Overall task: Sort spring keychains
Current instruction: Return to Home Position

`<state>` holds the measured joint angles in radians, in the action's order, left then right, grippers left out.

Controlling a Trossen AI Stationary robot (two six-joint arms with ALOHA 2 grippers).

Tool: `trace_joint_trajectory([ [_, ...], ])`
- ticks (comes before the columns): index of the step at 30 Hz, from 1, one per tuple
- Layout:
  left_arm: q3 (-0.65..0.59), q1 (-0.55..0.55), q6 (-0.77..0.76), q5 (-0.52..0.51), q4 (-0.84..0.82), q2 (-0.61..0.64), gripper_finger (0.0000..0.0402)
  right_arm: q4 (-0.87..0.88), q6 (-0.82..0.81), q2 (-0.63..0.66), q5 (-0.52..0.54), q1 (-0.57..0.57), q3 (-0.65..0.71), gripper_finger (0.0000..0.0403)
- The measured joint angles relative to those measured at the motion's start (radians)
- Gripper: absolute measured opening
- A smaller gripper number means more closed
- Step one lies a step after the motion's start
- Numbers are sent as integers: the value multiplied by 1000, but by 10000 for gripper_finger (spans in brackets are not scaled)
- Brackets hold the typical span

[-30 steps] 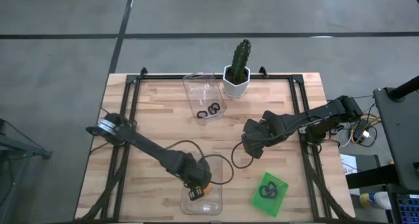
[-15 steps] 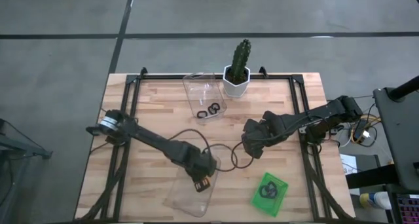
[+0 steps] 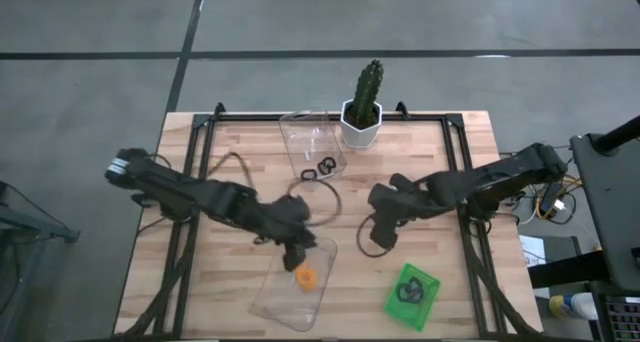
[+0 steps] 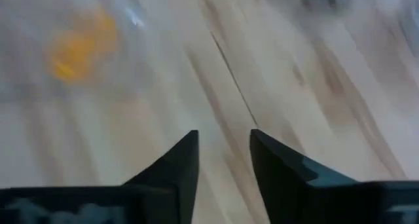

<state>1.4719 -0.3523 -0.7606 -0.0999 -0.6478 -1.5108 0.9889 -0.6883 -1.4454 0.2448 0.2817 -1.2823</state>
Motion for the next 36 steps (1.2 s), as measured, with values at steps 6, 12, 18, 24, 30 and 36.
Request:
trace_joint_trajectory([
  [6, -287, 0, 11, -108, 332, 260, 72, -533, 172, 221, 26, 44, 224, 67],
  [12, -617, -1, 35, -122, 622, 518, 71, -767, 222, 460, 100, 47, 445, 32],
  [18, -893, 0, 71, -130, 653, 744, 71, -691, 263, 665, 84, 48, 585, 29],
  [24, -1143, 0, 262, -155, 1039, 885, 71, -857, 383, 827, 56, 49, 741, 29],
  [30, -1286, 0, 425, -149, 1132, 966, 71, -881, 375, 928, 37, 46, 858, 29],
  [36, -1346, -1, 428, -113, 1141, 1019, 71, -1165, 441, 1012, -112, 45, 1049, 29],
])
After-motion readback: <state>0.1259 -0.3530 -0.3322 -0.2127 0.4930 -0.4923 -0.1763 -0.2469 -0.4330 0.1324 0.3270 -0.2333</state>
